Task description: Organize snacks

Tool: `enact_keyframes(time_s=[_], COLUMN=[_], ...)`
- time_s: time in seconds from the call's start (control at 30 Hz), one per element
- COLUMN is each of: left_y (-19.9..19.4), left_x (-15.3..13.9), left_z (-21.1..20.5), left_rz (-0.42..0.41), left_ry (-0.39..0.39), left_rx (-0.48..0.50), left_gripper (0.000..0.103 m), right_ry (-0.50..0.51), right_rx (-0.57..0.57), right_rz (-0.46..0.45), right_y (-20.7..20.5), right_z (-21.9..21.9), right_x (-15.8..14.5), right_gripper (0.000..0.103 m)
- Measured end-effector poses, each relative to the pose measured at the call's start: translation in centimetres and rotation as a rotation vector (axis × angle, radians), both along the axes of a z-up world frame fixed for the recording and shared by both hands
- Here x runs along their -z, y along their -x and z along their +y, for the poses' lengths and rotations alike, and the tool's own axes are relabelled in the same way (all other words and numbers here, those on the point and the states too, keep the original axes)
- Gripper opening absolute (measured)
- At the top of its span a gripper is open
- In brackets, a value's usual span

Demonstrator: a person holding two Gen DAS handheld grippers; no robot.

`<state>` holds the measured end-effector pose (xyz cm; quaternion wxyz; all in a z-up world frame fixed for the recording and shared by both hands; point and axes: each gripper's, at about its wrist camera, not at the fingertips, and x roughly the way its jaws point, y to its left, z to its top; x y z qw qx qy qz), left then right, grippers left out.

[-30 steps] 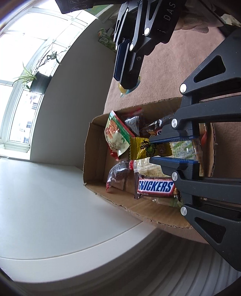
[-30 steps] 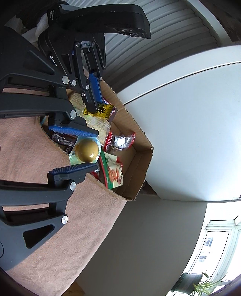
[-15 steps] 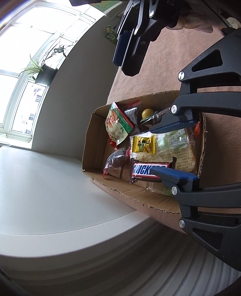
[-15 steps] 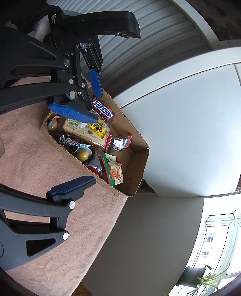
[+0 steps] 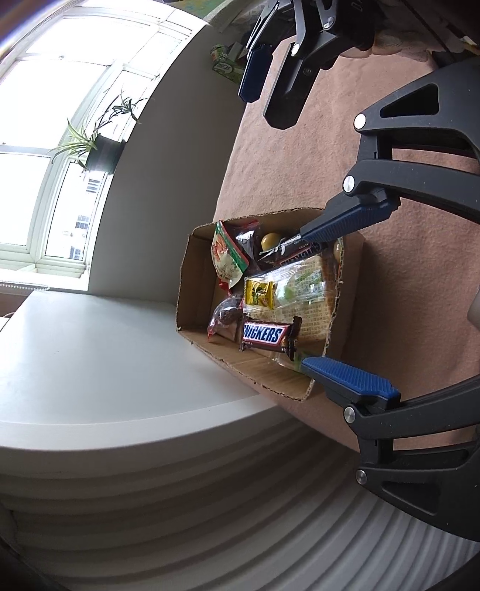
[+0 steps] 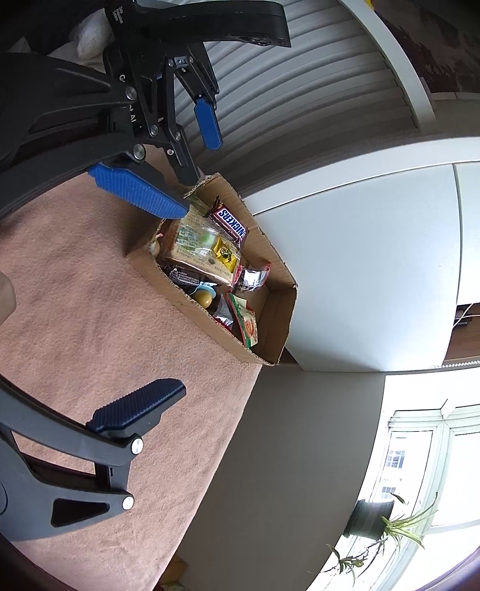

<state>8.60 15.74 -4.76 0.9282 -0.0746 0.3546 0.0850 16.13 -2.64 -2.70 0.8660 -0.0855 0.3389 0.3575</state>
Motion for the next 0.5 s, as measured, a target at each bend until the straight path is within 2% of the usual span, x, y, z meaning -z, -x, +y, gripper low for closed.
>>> enact_keyframes(time_s=[0.1, 0.2, 0.5], left_y=[1.2, 2.7, 4.7], left_x=[-0.3, -0.5, -0.4], left_z=[-0.5, -0.7, -1.5], left_rz=[-0.014, -0.039, -0.039], left_ry=[-0.019, -0.015, -0.012], left_rx=[-0.023, -0.045, -0.066], left_gripper=[0.065, 0.073, 0.074], right_ry=[0.014, 0.016, 0.003], right_rx=[0.012, 0.042, 0.101], right_rz=[-0.034, -0.060, -0.041], right_y=[1.5, 2.6, 4.5], right_z=[-0.8, -1.9, -4.2], right_x=[-0.2, -0.4, 0.6], right_gripper=[0.098, 0.099, 0.102])
